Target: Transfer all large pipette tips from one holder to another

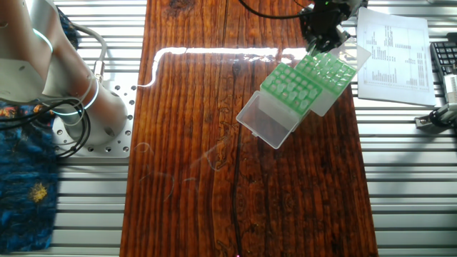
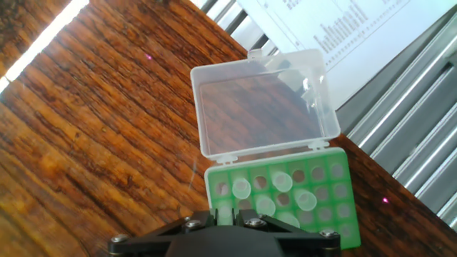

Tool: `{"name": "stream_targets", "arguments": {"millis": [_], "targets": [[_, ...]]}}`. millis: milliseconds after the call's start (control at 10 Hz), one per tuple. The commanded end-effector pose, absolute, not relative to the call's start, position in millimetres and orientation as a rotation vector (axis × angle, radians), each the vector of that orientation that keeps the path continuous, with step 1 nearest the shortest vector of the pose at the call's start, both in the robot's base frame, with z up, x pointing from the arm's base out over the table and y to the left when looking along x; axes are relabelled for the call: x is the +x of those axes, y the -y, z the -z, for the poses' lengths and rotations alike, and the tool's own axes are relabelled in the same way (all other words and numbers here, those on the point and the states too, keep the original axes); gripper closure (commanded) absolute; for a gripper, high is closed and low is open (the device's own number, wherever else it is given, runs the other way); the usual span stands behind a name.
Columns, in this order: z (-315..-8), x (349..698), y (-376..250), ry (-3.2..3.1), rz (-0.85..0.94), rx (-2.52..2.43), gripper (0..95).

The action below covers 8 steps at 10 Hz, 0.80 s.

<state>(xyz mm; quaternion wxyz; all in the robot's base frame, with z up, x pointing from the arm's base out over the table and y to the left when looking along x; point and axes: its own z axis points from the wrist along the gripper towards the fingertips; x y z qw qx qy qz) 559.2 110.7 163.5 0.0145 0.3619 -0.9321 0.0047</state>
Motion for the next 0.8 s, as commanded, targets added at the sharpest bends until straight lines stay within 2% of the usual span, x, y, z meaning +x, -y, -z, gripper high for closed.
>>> {"name": "stream_targets", "arguments": {"millis": [100,800], "targets": [[-175,556,-108,2.894,-0.005,1.142,95.0],[-197,553,-103,2.873,0.004,1.156,95.0]]}}
